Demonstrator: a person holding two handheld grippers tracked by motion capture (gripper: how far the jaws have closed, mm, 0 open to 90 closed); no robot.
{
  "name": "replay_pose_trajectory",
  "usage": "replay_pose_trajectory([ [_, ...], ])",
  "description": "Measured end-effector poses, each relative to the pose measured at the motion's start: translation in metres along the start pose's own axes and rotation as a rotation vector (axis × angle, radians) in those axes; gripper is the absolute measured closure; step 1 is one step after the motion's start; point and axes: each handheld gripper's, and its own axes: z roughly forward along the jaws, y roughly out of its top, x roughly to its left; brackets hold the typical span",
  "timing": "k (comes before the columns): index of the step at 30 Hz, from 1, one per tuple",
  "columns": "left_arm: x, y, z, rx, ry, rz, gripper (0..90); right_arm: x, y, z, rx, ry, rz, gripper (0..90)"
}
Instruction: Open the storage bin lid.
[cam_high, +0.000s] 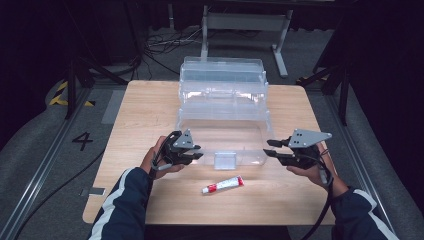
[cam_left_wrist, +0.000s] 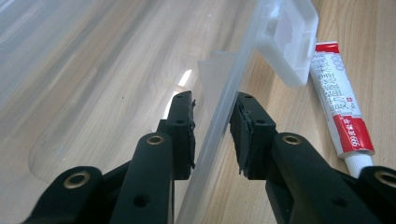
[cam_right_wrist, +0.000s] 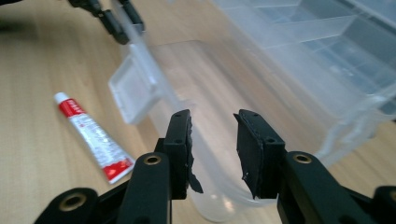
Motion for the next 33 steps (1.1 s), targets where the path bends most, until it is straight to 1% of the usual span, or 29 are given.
replay_pose_trajectory([
  [2, 0.0, 0.0, 0.0, 0.0, 0.001, -0.002, 70.4, 0.007, -0.001, 0.005, 0.016, 0.014, -0.013, 64.7],
  [3, 0.0, 0.0, 0.0, 0.0, 0.001, -0.002, 70.3, 0.011, -0.002, 0.009, 0.021, 0.037, -0.012, 64.4],
  [5, -0.001, 0.0, 0.0, -0.001, 0.006, -0.002, 70.0, 0.017, -0.003, 0.014, 0.035, 0.054, -0.025, 63.7],
  [7, -0.001, 0.0, 0.0, -0.001, 0.011, -0.002, 69.4, 0.023, -0.004, 0.022, 0.054, 0.084, -0.031, 62.8],
  [10, -0.001, 0.0, 0.0, -0.001, 0.012, -0.003, 69.1, 0.033, -0.006, 0.033, 0.09, 0.115, -0.058, 62.1],
  [12, -0.001, 0.0, 0.0, -0.002, 0.015, -0.005, 68.9, 0.038, -0.007, 0.041, 0.105, 0.143, -0.065, 61.9],
  [15, -0.003, 0.0, 0.001, -0.004, 0.023, -0.009, 68.0, 0.046, -0.008, 0.051, 0.131, 0.172, -0.081, 60.9],
  [17, -0.003, 0.001, 0.001, -0.003, 0.026, -0.008, 67.9, 0.048, -0.008, 0.054, 0.136, 0.181, -0.087, 60.4],
  [18, -0.004, 0.002, 0.001, -0.002, 0.03, -0.002, 67.9, 0.053, -0.009, 0.06, 0.15, 0.202, -0.095, 59.8],
  [19, -0.005, 0.002, 0.0, -0.002, 0.025, -0.004, 67.0, 0.055, -0.009, 0.063, 0.155, 0.211, -0.097, 59.4],
  [20, -0.006, 0.003, 0.0, -0.004, 0.027, 0.0, 65.8, 0.056, -0.009, 0.065, 0.159, 0.218, -0.101, 58.9],
  [22, -0.007, 0.005, -0.001, 0.018, 0.044, 0.007, 58.4, 0.06, -0.008, 0.069, 0.171, 0.233, -0.104, 57.8],
  [23, -0.007, 0.005, -0.001, 0.018, 0.044, 0.007, 56.5, 0.062, -0.008, 0.072, 0.176, 0.246, -0.113, 57.4],
  [24, -0.009, 0.006, -0.004, 0.016, 0.048, 0.019, 54.9, 0.065, -0.008, 0.074, 0.184, 0.249, -0.118, 57.0],
  [25, -0.009, 0.006, -0.004, 0.016, 0.048, 0.019, 52.9, 0.067, -0.007, 0.077, 0.193, 0.253, -0.121, 56.9],
  [28, -0.01, 0.008, -0.012, -0.005, 0.069, -0.003, 46.2, 0.072, -0.007, 0.085, 0.214, 0.274, -0.133, 56.5],
  [29, -0.011, 0.008, -0.014, -0.003, 0.074, -0.003, 44.1, 0.074, -0.007, 0.088, 0.22, 0.28, -0.144, 56.4],
  [30, -0.011, 0.008, -0.014, -0.003, 0.074, -0.003, 42.6, 0.074, -0.007, 0.088, 0.22, 0.28, -0.144, 56.4],
  [31, -0.014, 0.008, -0.019, -0.004, 0.121, -0.004, 39.1, 0.078, -0.006, 0.093, 0.236, 0.294, -0.159, 55.7],
  [33, -0.015, 0.007, -0.027, -0.014, 0.149, -0.011, 35.4, 0.081, -0.006, 0.097, 0.243, 0.303, -0.163, 55.1],
])
